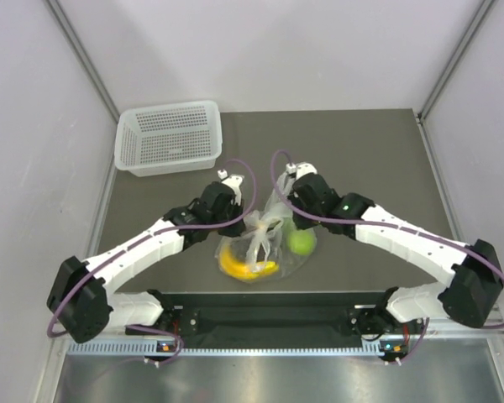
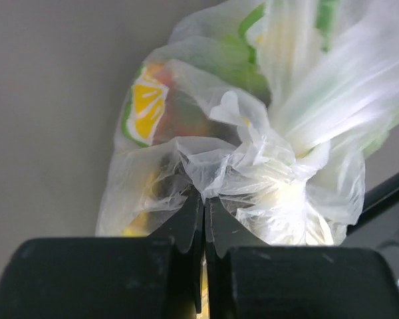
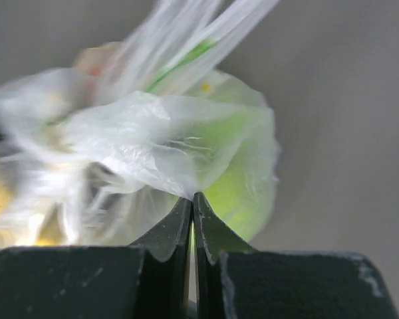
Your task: Untie the knot of the plastic bag and take out the fruit
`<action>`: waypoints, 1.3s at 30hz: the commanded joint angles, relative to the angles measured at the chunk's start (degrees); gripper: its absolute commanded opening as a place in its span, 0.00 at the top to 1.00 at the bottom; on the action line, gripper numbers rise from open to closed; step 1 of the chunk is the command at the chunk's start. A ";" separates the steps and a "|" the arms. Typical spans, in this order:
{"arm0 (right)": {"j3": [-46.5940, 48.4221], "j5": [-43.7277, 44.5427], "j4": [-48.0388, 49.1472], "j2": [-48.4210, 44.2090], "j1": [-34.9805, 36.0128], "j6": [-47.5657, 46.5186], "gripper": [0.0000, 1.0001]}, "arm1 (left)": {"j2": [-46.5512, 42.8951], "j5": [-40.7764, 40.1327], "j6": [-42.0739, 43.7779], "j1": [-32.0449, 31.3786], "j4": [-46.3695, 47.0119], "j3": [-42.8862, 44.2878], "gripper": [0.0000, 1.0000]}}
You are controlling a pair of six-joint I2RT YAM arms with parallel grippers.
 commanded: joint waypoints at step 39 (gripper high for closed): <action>11.58 22.65 -3.86 2.98 -12.11 -0.65 0.43 | -14.48 -18.38 6.51 0.35 -5.36 5.39 1.00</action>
